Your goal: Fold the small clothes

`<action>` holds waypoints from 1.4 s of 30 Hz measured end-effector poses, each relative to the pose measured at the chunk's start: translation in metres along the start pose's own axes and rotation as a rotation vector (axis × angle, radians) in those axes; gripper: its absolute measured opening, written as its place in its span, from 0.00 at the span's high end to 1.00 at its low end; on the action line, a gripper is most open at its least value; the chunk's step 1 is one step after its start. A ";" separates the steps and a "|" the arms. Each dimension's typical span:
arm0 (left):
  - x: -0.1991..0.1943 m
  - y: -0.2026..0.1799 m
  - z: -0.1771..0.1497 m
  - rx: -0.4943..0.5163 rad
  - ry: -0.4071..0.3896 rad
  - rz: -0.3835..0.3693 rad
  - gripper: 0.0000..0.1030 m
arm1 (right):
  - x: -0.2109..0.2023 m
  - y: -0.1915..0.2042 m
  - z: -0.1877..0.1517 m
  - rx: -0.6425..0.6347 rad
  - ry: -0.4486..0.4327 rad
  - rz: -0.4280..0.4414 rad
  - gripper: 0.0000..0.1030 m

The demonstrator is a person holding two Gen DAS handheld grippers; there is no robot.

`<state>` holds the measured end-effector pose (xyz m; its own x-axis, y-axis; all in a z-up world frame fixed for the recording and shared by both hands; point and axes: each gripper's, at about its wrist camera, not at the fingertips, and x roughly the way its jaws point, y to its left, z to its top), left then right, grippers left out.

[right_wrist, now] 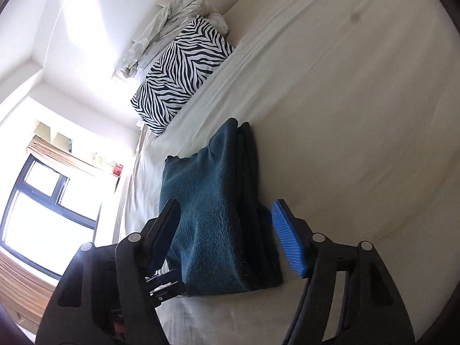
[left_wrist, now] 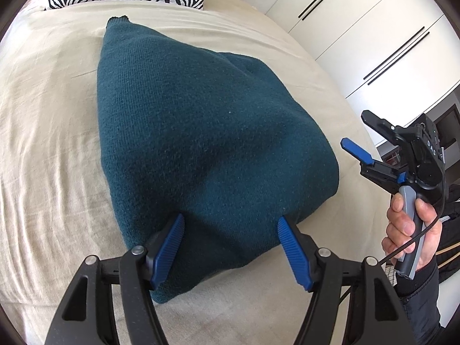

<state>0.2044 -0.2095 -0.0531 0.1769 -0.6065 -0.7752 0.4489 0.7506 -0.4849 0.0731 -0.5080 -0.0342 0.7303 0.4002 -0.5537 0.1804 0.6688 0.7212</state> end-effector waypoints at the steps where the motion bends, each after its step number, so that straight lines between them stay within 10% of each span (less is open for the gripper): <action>1: 0.000 0.000 0.000 -0.001 -0.001 0.000 0.31 | 0.005 0.005 -0.005 -0.028 0.034 -0.024 0.35; 4: 0.002 -0.003 -0.002 -0.001 -0.002 0.003 0.31 | 0.032 0.014 -0.021 -0.060 0.149 -0.086 0.44; 6: 0.002 -0.005 -0.003 0.003 0.000 0.007 0.31 | 0.049 0.015 -0.028 -0.070 0.196 -0.145 0.78; 11: 0.001 -0.011 -0.006 0.019 0.003 0.033 0.31 | 0.045 0.019 -0.029 -0.092 0.170 -0.219 0.94; 25: 0.013 -0.043 -0.012 0.113 0.006 0.158 0.25 | 0.064 0.012 -0.028 -0.120 0.229 -0.339 0.93; 31: 0.001 -0.043 -0.013 0.123 0.016 0.164 0.25 | 0.025 0.030 -0.014 -0.108 0.126 -0.333 0.89; 42: -0.027 -0.020 0.088 0.112 -0.120 0.227 0.26 | 0.087 0.096 0.034 -0.140 0.180 -0.030 0.89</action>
<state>0.2680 -0.2317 0.0136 0.3829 -0.4581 -0.8022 0.4790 0.8410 -0.2516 0.1769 -0.4305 0.0007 0.5946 0.4759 -0.6481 0.0975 0.7574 0.6456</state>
